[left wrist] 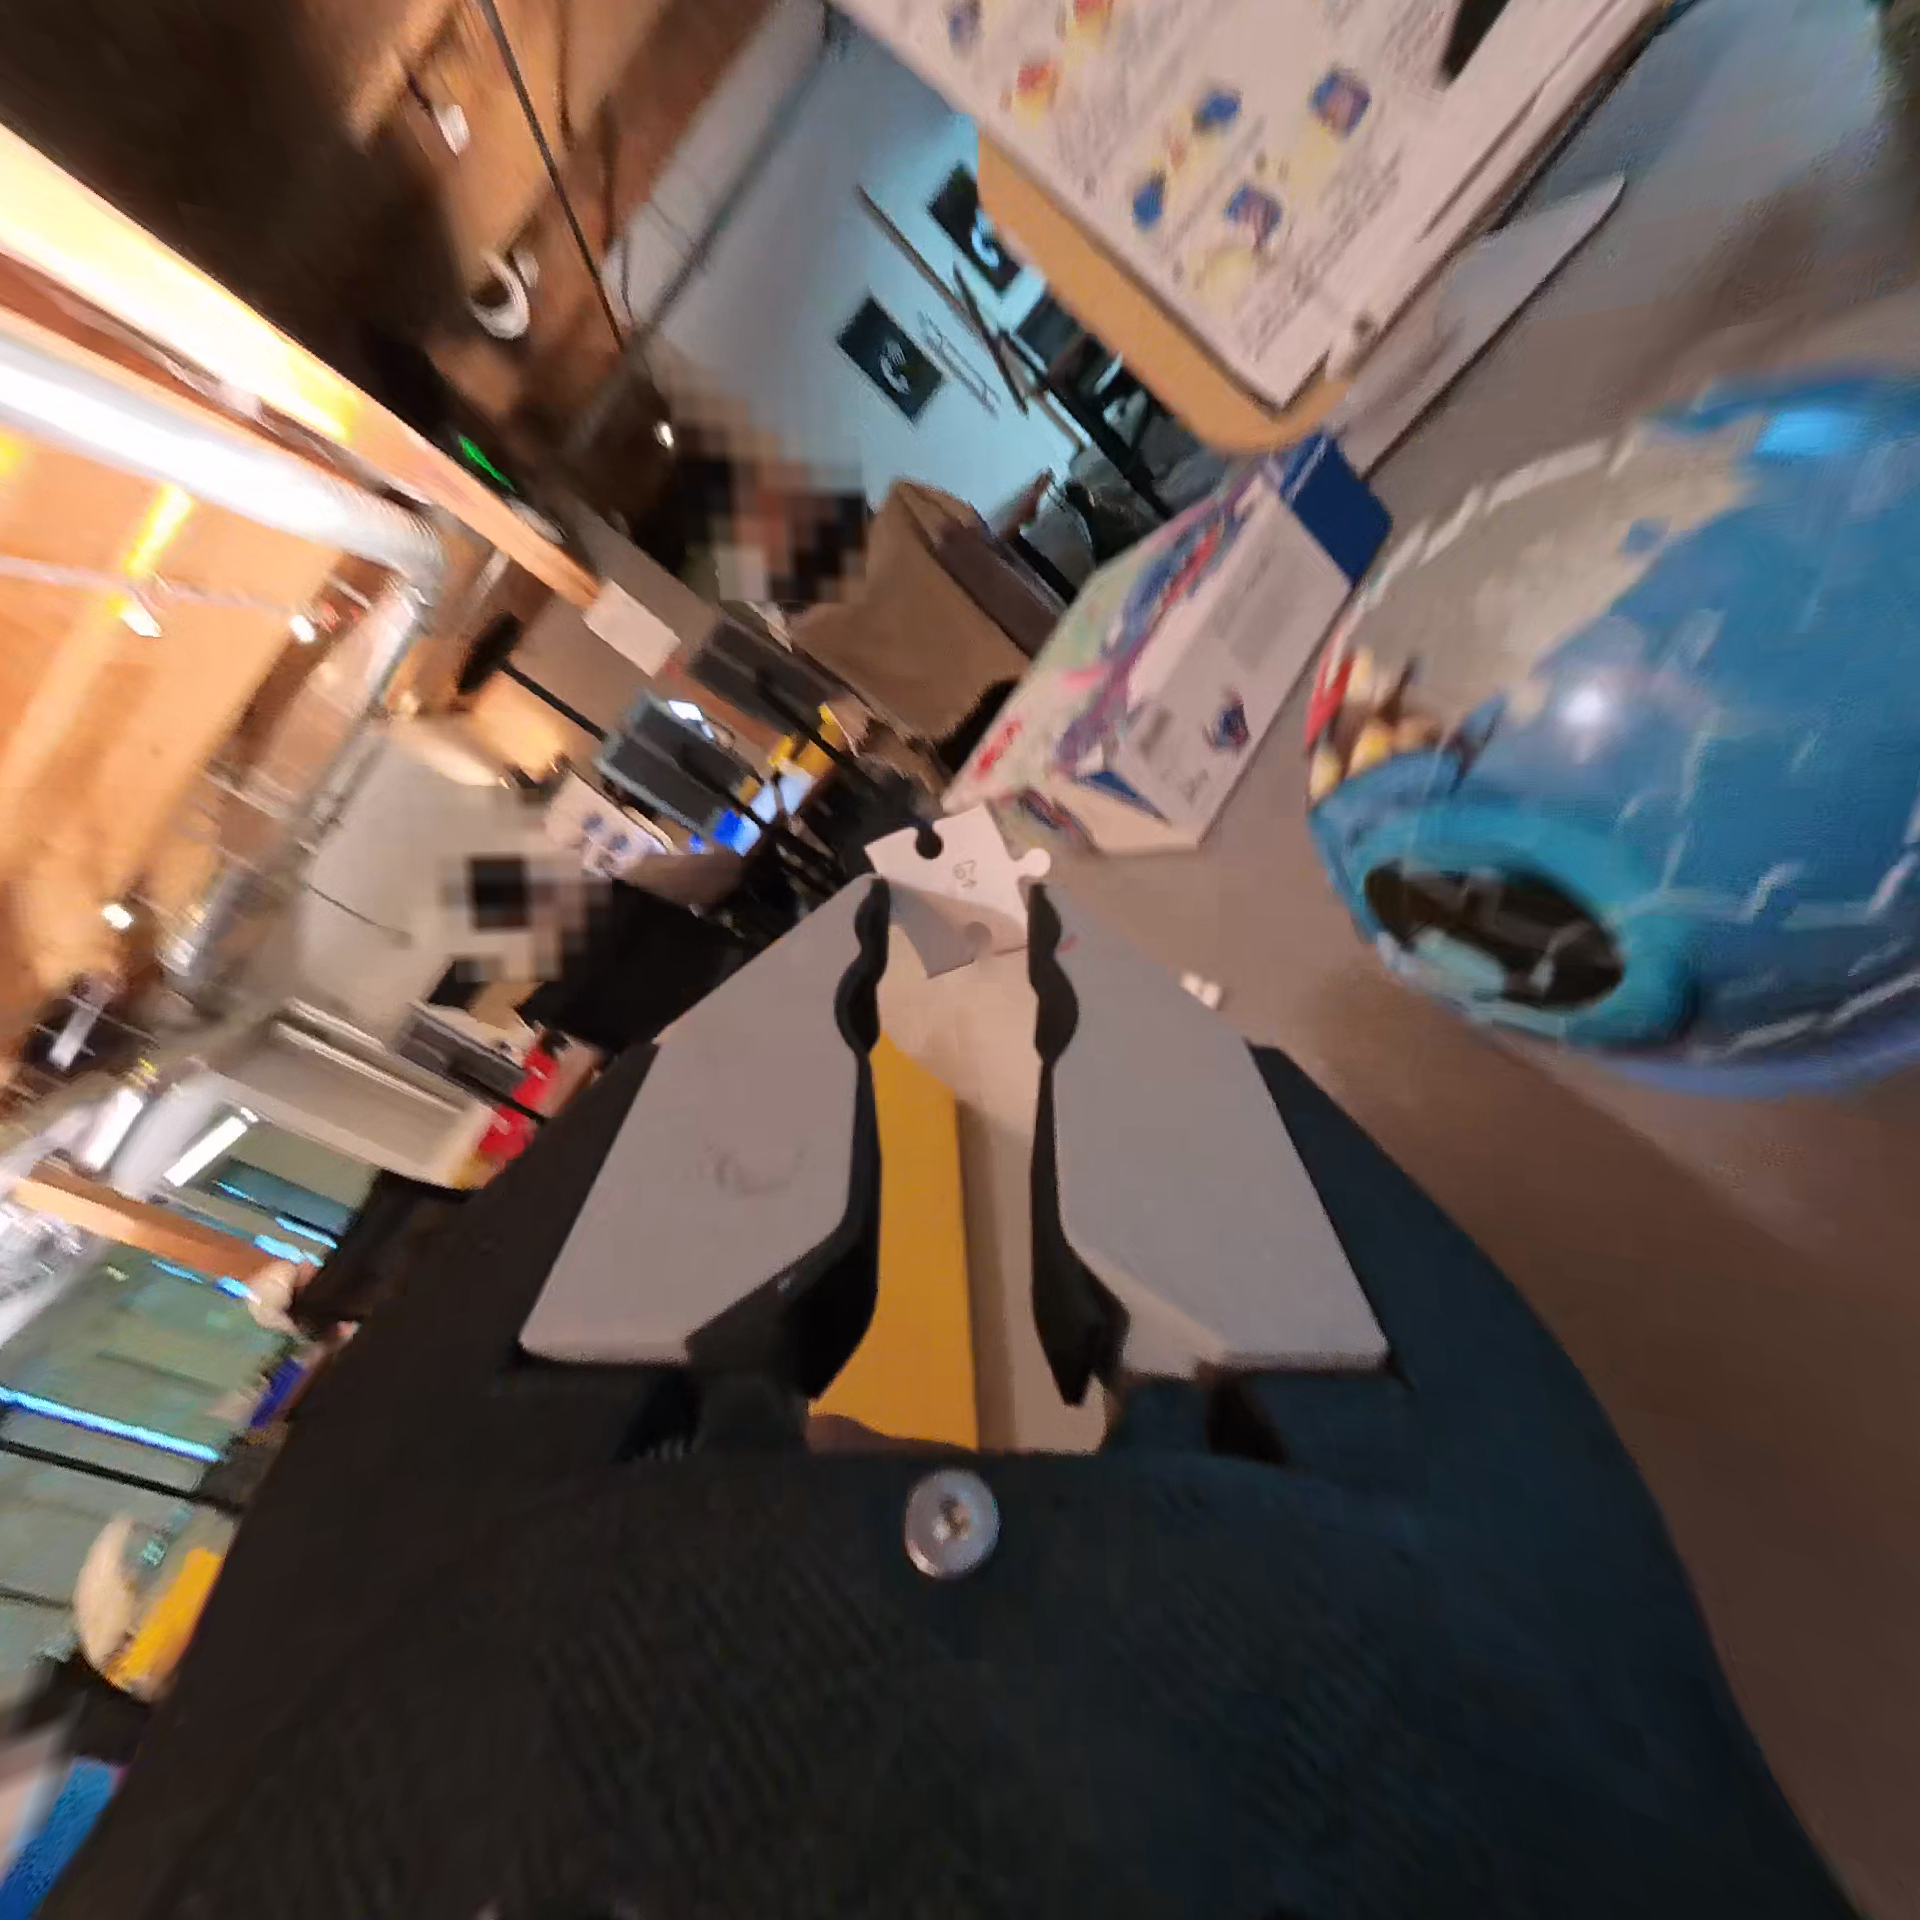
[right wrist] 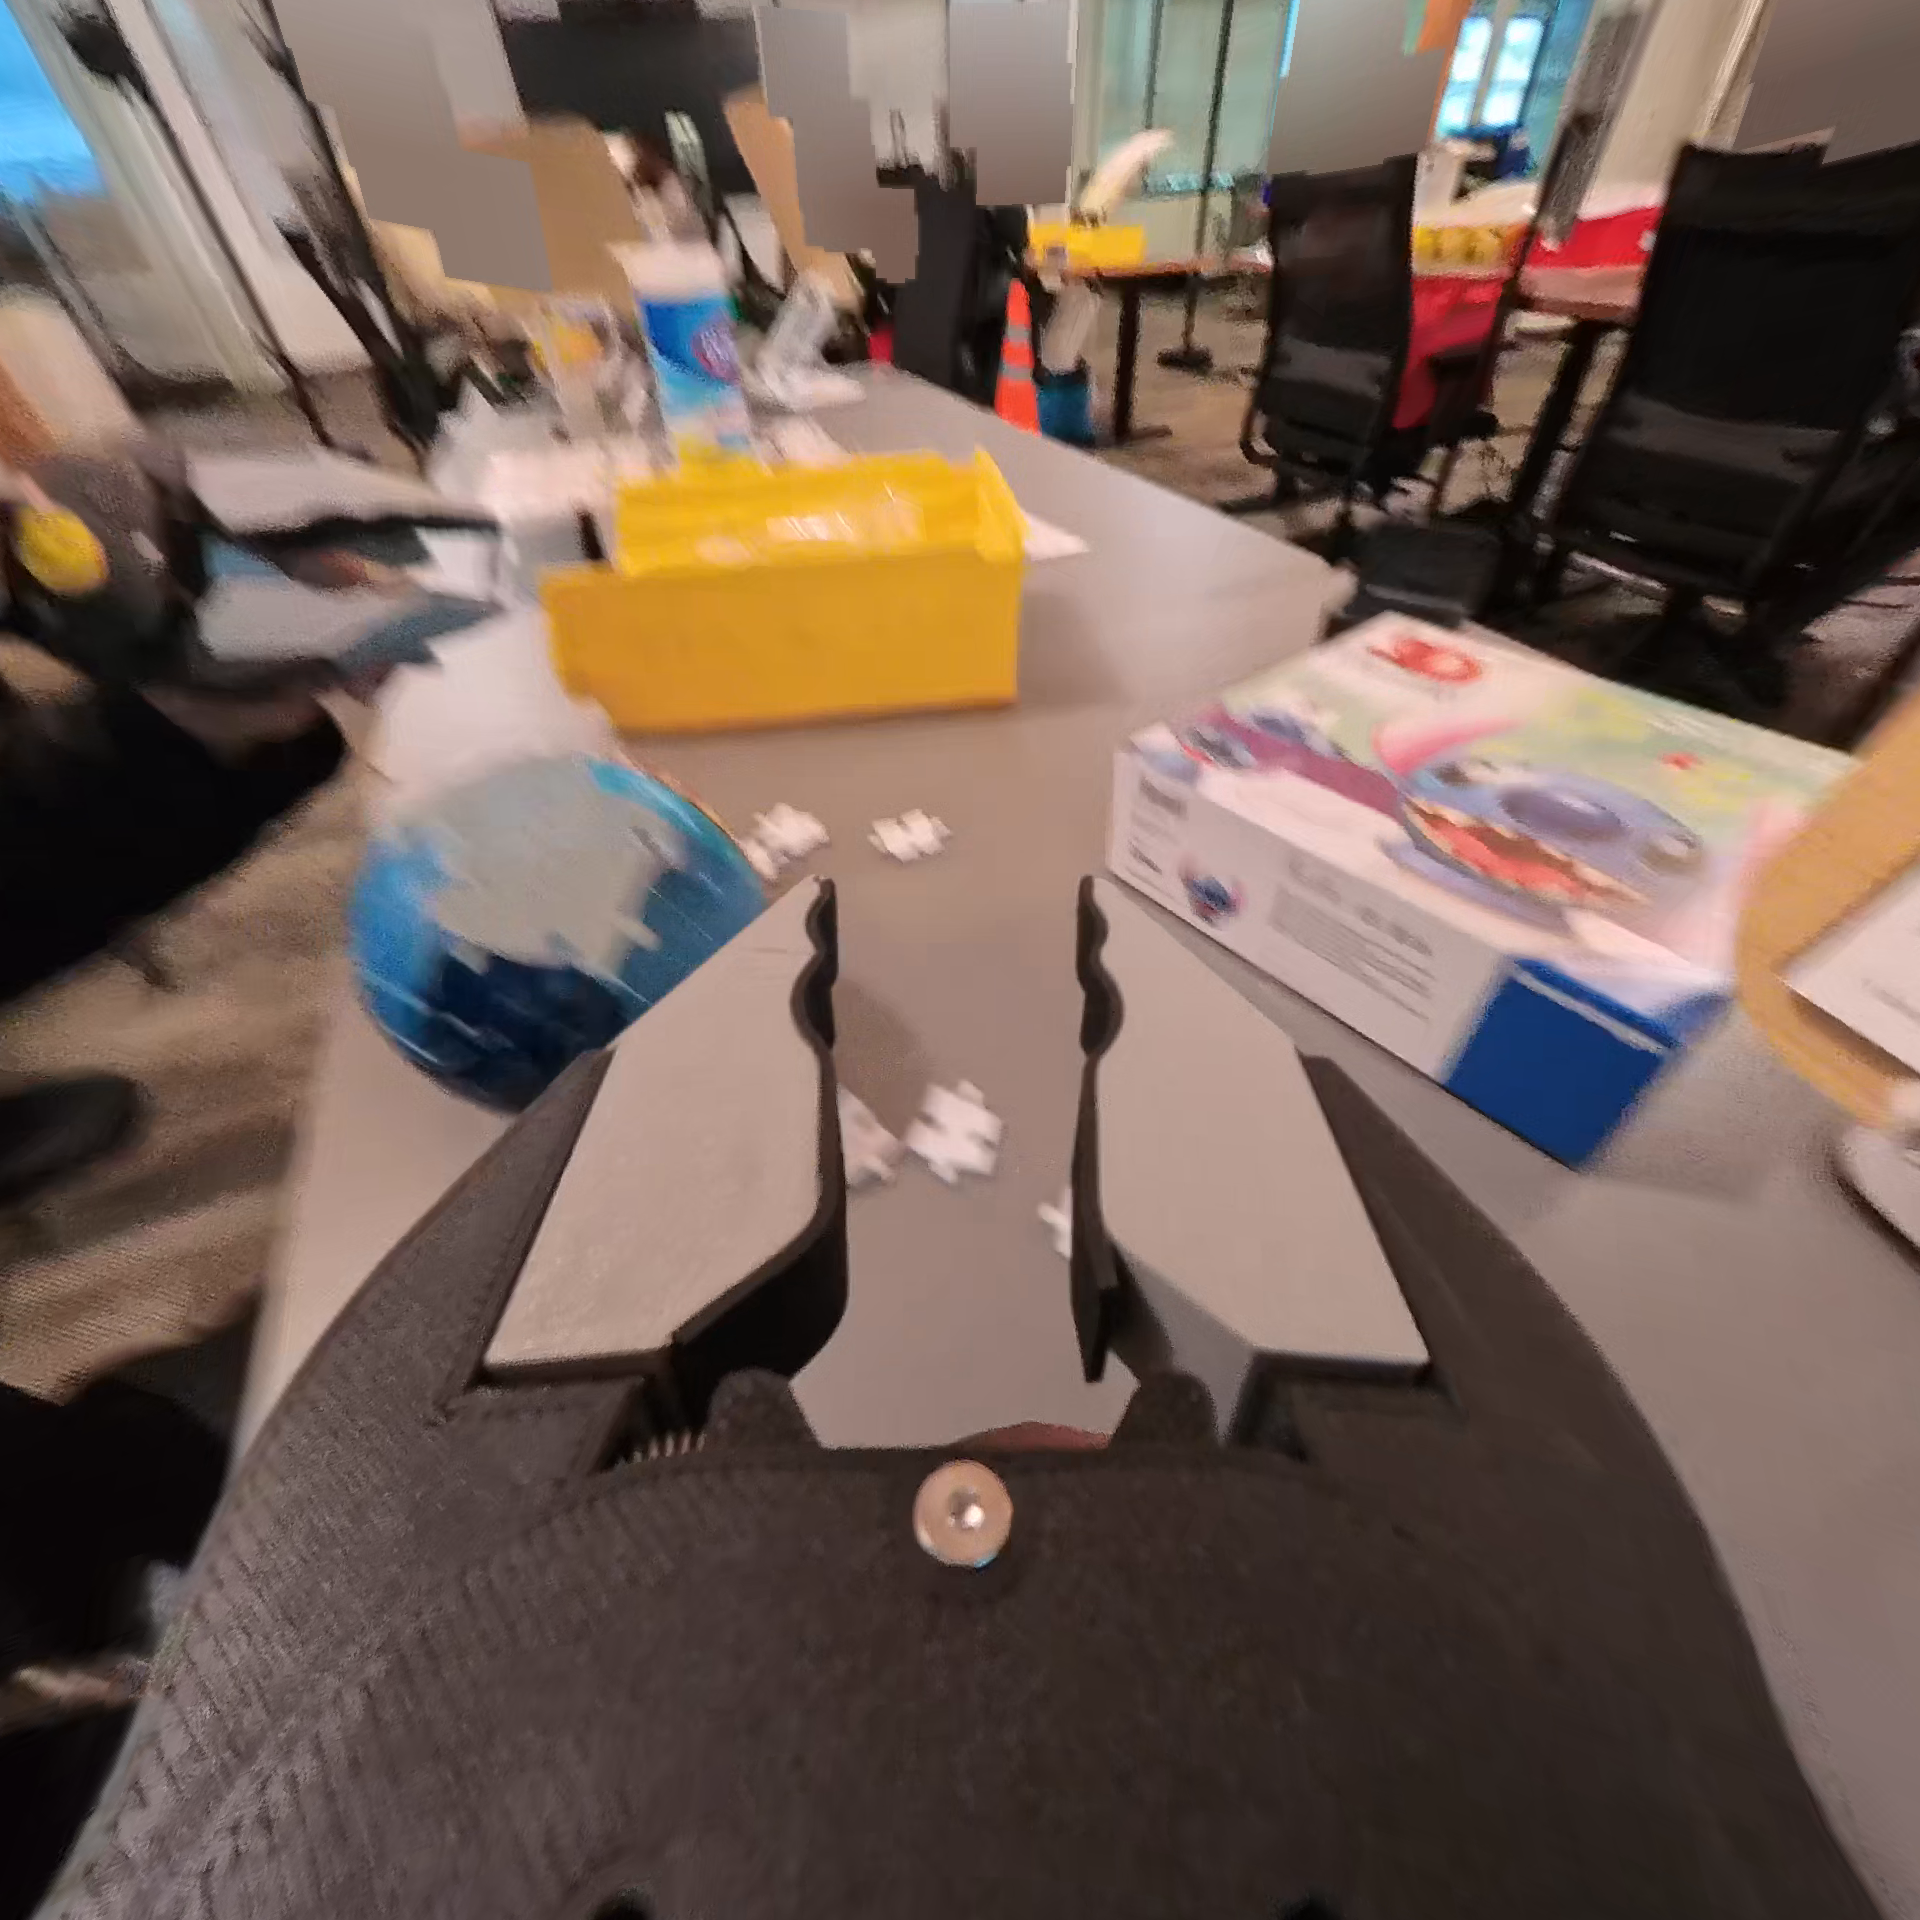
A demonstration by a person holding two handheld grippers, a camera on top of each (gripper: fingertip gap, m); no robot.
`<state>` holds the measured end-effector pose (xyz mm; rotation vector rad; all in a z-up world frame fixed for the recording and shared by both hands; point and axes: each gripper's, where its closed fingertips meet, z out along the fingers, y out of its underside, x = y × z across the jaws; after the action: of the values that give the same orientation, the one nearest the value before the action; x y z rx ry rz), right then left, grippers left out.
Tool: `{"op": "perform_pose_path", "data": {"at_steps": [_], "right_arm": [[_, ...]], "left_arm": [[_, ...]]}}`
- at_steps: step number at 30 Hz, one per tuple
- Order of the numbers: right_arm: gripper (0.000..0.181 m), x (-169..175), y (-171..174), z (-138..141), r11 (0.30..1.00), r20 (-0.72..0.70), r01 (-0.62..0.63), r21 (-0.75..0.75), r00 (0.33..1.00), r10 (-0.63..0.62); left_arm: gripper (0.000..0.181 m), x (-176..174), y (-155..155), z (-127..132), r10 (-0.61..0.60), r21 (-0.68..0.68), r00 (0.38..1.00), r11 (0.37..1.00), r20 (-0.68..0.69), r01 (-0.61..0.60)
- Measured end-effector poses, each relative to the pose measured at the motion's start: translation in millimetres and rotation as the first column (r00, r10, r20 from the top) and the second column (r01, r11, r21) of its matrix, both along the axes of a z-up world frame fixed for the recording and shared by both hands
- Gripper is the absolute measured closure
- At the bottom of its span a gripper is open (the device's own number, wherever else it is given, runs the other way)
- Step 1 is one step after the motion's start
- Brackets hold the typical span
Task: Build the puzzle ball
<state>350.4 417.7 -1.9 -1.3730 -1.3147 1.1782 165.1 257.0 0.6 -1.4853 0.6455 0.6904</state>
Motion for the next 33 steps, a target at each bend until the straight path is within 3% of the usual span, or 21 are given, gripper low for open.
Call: {"op": "perform_pose_path", "data": {"at_steps": [3,7,10,14,16,21,25,29,33], "right_arm": [[0.139,-20.8,-68.7,46.4,0.977,-0.082,-0.184,-0.108,0.981,0.176],[0.139,-47.9,-137.8,69.7,0.956,-0.038,-0.294,-0.013,0.955,0.293],[0.143,-58.0,-152.9,71.3,0.96,-0.001,-0.274,0.055,0.962,0.274],[0.162,-54.5,-164.5,67.0,0.942,0.014,-0.337,0.003,0.942,0.337],[0.181,-51.3,-163.3,66.3,0.942,0.004,-0.335,0.003,0.942,0.335],[0.181,-44.6,-149.1,61.6,0.962,0.009,-0.271,0.03,0.963,0.271],[0.181,-27.1,-101.8,39.1,0.993,0.068,-0.102,0.063,0.993,0.098],[0.181,-2.7,-59.3,-9.5,0.999,0.157,0.011,0.041,0.987,-0.018],[0.181,16.6,-25.6,-72.9,0.997,0.315,0.074,0.009,0.946,-0.073]], "left_arm": [[0.158,51.3,-3.6,36.1,-0.057,0.073,0.994,0.995,-0.09,0.063],[0.157,105.8,-1.4,58.5,-0.077,0.147,0.973,0.983,-0.218,0.111],[0.157,128.5,1.8,59.5,-0.098,0.16,0.965,0.977,-0.245,0.14],[0.157,145.4,2.3,58.4,-0.116,0.171,0.957,0.971,-0.266,0.165],[0.157,150.4,2.7,58.2,-0.118,0.172,0.952,0.97,-0.282,0.171],[0.155,149.2,4.1,55.8,-0.12,0.117,0.973,0.983,-0.195,0.145],[0.152,104.7,-18.6,52.0,-0.065,0.067,0.995,0.996,0.08,0.06],[0.139,59.1,-34.5,2.7,-0.032,-0.111,0.931,0.991,0.363,0.078],[0.116,45.9,-34.8,-49.6,-0.036,-0.273,0.87,0.942,0.492,0.193]]}}
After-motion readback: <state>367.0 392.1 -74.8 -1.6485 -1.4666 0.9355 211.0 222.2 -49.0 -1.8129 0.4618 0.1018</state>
